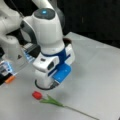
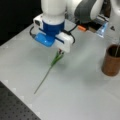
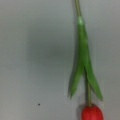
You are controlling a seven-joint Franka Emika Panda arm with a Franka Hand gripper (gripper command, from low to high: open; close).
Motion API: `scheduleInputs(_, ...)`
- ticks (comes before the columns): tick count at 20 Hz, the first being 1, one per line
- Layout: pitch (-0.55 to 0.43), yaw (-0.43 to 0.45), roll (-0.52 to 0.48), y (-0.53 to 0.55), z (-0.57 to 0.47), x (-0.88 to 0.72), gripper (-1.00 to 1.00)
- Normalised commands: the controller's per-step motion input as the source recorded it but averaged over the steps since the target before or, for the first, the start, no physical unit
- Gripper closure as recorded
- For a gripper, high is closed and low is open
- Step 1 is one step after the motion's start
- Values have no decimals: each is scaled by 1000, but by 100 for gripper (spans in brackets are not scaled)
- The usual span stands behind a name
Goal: Flower insertion into a vase
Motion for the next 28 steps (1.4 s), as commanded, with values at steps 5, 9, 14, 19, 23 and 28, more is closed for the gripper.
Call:
scheduleInputs(5,137,197,-73,-290,-100,321,-100)
scheduleInputs(9,184,228,-43,-179,-129,339,-100)
scheduleInputs(14,135,147,-31,4,-131,333,-100)
scheduleInputs(19,91,133,-39,71,-161,282,-100)
scheduleInputs(23,54,115,-53,19,-209,212,-100)
scheduleInputs(28,30,100,-63,-22,-183,199,-100)
